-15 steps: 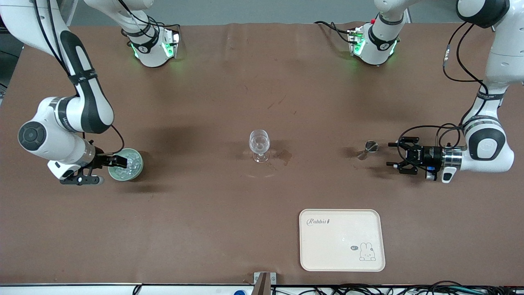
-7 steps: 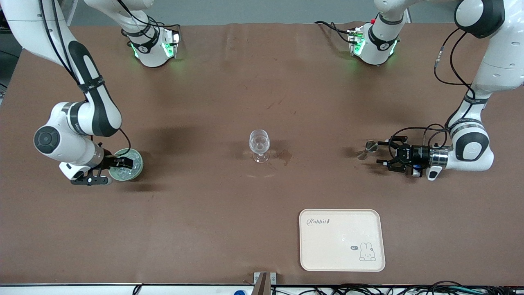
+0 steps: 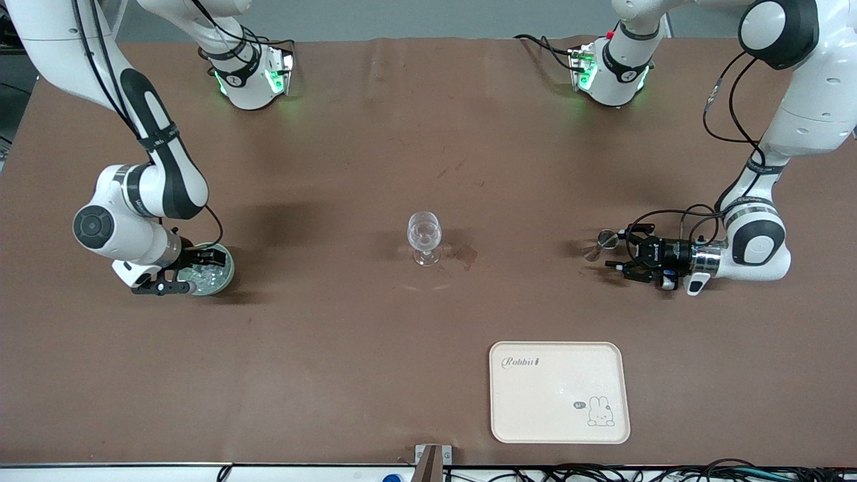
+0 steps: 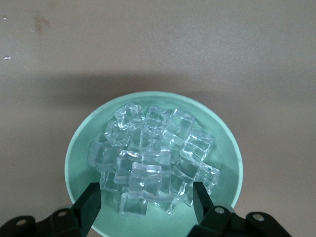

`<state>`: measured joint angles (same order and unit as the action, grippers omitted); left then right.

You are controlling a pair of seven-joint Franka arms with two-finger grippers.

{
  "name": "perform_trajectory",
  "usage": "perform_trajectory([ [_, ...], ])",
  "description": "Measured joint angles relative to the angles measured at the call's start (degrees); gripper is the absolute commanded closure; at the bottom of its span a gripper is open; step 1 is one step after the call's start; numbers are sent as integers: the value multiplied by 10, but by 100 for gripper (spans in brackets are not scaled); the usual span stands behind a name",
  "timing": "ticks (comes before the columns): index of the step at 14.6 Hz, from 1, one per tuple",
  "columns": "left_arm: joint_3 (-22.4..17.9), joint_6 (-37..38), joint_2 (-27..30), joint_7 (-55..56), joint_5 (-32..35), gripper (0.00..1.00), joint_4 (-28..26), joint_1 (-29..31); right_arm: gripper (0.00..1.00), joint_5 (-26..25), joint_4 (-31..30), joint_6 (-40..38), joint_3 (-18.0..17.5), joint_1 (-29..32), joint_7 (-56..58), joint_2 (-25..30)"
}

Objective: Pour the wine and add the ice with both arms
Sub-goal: 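Lift the jigger with the left gripper while the right gripper enters the bowl, then pinch one ice cube in the green bowl with the right gripper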

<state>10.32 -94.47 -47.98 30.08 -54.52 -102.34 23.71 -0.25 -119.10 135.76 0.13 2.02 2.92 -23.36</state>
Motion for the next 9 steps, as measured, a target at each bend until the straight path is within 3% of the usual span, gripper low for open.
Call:
perform_trajectory([
  [3,0,-1,-3,-8,-7,35,-2,-4,41,0,0,2,0,0,0,0],
  [9,0,-1,-3,-8,-7,40,-2,-6,51,0,3,8,1,2,0,1],
])
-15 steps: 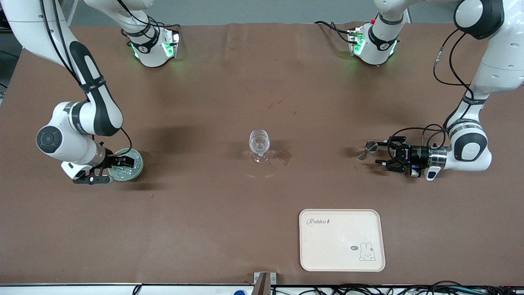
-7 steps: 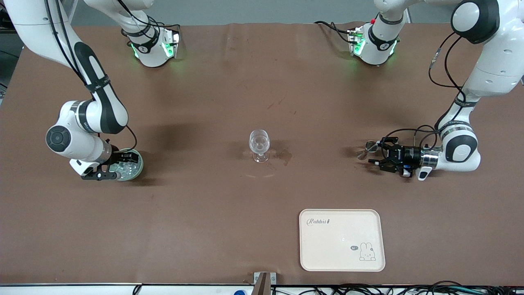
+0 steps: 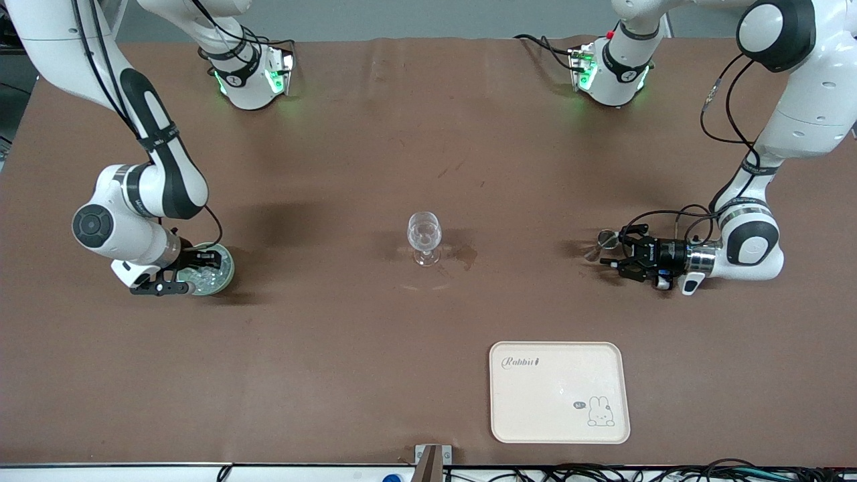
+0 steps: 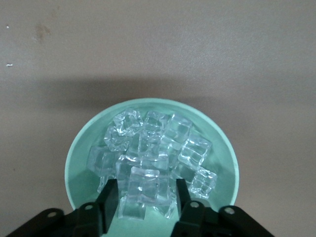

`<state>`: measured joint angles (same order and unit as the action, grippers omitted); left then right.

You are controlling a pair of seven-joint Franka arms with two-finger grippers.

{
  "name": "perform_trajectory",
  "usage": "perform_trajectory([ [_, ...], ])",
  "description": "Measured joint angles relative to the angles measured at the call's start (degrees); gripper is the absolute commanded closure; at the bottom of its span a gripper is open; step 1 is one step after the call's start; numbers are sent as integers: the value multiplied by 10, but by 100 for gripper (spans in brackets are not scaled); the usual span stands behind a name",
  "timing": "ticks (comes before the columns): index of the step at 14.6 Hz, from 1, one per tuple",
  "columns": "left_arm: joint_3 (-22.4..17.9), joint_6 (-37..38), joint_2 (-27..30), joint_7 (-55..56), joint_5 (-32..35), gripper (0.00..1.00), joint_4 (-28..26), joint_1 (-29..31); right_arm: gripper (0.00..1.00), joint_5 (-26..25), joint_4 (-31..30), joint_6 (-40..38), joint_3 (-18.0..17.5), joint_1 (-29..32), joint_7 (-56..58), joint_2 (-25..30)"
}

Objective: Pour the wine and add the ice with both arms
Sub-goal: 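Pinch one ice cube in the green bowl with the right gripper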

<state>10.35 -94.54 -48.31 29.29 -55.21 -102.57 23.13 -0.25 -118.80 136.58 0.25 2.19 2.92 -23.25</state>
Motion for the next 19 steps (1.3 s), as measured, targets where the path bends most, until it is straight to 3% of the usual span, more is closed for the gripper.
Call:
perform_trajectory([
  [4,0,-2,0,0,-1,41,0,-11,61,0,7,5,0,0,0,1],
  [10,0,-13,3,0,-1,62,-3,-18,88,0,7,7,0,1,0,1],
  [15,0,-13,3,0,-1,78,-3,-18,90,0,8,7,0,1,-1,1],
  [19,0,-14,3,0,-1,85,-3,-18,90,0,29,-5,1,1,-1,10],
])
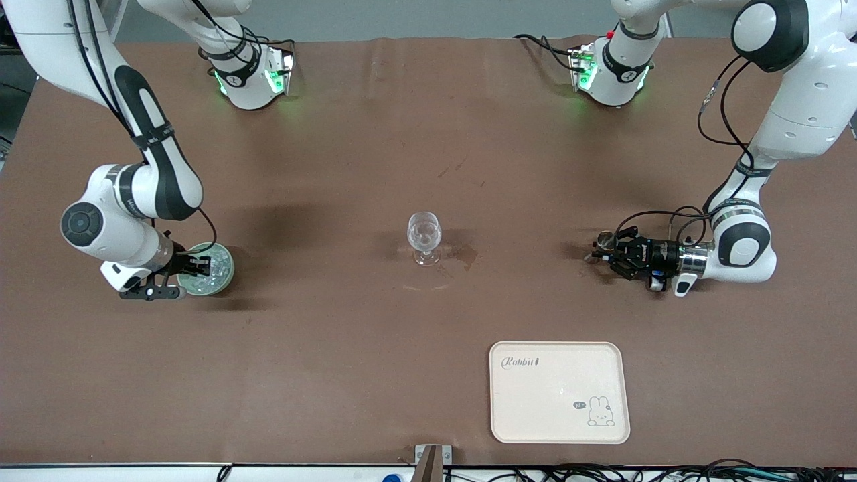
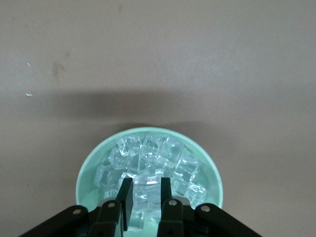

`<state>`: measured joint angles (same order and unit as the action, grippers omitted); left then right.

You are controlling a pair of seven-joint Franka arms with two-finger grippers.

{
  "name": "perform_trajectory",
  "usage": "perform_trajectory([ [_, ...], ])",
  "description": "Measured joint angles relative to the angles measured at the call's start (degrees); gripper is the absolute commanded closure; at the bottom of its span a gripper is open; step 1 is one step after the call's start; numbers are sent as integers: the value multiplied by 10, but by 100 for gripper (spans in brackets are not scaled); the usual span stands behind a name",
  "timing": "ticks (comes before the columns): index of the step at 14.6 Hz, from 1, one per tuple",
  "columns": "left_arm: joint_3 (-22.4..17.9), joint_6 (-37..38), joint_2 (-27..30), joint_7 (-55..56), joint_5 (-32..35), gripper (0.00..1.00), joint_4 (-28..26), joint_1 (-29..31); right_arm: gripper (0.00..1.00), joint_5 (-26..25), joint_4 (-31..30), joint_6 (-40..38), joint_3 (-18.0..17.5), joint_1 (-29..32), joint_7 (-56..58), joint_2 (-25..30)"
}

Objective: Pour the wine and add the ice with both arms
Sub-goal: 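Pinch one ice cube in the green bowl with the right gripper, then lift the ice with the right gripper while the left gripper moves the jigger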

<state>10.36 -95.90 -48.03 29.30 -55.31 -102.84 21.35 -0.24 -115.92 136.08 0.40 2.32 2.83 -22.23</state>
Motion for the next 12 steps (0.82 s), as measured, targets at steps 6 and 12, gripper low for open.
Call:
perform_trajectory([
  [6,16,-8,2,11,-1,96,2,-2,90,0,101,-139,1,13,0,40],
  [12,60,-9,51,72,-3,99,8,-2,90,0,158,-244,1,12,0,79],
])
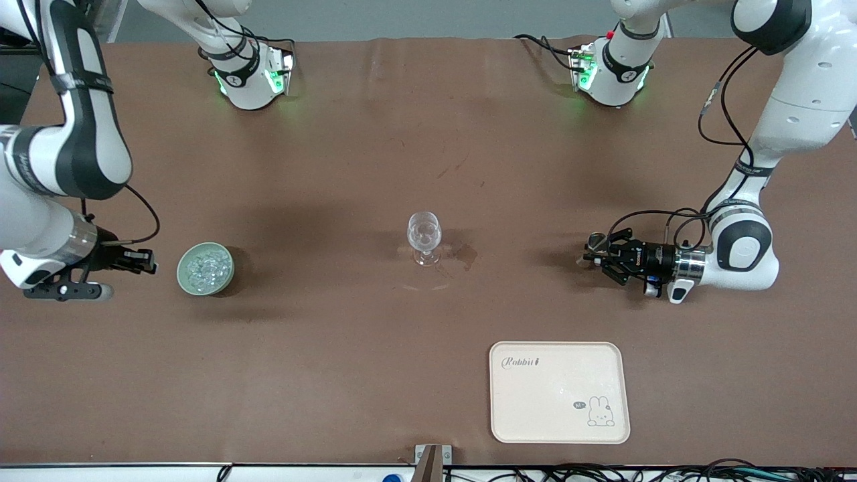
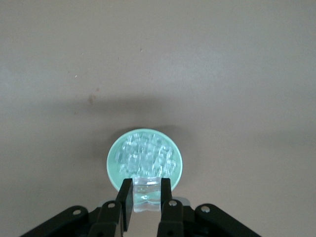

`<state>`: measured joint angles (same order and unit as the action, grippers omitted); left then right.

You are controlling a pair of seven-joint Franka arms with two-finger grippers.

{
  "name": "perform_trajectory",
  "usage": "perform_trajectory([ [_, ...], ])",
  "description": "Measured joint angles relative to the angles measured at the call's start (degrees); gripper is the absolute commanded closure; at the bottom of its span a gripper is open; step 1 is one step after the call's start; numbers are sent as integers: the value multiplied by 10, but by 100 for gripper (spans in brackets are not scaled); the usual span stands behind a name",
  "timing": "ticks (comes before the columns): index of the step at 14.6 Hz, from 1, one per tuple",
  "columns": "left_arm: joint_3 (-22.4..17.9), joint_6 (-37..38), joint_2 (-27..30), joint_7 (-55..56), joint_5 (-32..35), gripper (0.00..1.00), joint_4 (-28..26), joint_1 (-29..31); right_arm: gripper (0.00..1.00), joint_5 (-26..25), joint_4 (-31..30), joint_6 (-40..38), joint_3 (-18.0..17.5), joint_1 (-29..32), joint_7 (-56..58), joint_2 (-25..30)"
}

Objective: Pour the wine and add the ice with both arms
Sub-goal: 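Lift the ice with the right gripper while the left gripper moves the jigger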

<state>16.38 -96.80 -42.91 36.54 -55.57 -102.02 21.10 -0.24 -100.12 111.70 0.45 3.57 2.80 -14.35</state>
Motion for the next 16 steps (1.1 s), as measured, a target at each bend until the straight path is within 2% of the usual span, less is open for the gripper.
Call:
perform_trajectory([
  [4,43,-15,40,62,-17,99,0,-2,90,0,97,-129,-4,-6,-28,10],
  [7,90,-48,65,109,-18,99,0,-3,90,0,133,-168,-7,-13,-35,13],
  [12,183,-156,79,190,-20,99,-1,-6,90,0,141,-201,-9,-36,-36,55],
  [16,242,-240,86,245,-20,99,-4,-13,90,0,114,-215,-10,-42,-36,108],
])
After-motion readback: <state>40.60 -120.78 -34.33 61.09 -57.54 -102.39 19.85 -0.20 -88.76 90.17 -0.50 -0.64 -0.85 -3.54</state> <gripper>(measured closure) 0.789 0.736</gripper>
